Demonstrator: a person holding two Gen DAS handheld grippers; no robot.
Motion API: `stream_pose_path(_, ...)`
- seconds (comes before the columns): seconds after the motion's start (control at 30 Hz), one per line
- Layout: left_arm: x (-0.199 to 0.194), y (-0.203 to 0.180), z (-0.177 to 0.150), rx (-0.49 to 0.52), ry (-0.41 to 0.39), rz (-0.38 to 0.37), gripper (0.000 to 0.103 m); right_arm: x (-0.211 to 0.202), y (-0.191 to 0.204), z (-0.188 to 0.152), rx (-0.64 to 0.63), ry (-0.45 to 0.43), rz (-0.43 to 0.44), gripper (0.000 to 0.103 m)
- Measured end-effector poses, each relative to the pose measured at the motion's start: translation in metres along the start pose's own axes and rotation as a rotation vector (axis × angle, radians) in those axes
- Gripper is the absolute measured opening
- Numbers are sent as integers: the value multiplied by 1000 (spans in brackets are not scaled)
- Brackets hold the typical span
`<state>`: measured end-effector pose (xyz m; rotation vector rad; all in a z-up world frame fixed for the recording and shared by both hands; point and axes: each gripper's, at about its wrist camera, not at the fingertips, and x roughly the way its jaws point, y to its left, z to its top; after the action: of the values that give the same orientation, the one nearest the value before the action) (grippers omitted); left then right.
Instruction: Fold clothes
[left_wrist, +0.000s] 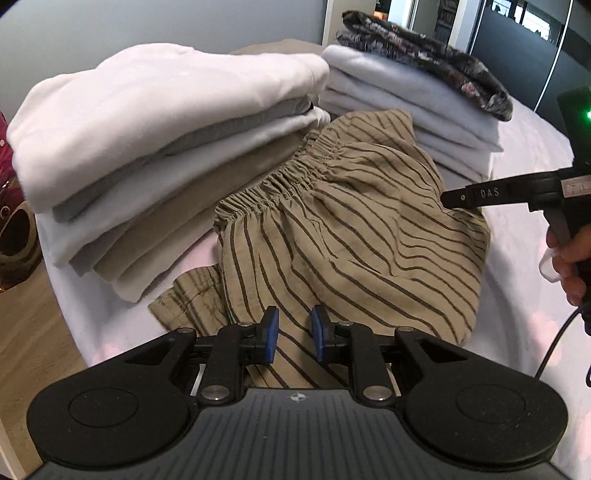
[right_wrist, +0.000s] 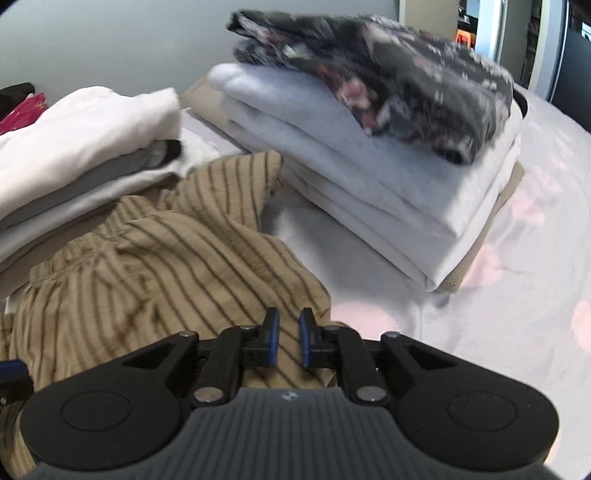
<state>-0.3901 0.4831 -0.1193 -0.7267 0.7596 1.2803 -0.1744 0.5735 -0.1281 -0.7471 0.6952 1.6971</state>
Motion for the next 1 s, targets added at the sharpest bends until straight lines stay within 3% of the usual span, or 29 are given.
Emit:
stream_pose_path(0.27, 6, 0, -2, 21, 17, 27, 17, 9, -6, 4, 30, -6, -2, 15)
stream_pose_path(0.6, -27, -4, -6, 35, -34, -8, 20, -67, 19, -1, 9, -84, 11, 25)
stream_pose_path(0.73, -44, -5, -6, 32, -70, -26, 31, -101, 40, -10, -23, -114, 23, 35)
stream_pose_path(0.83, -57, -5, -8, 40, -100, -41, 42, -123, 55, -18, -25, -115, 21, 36)
stream_pose_path(1.0, -76, -6, -14, 66, -135, -62, 45, -152, 81, -44, 7, -121, -2, 47)
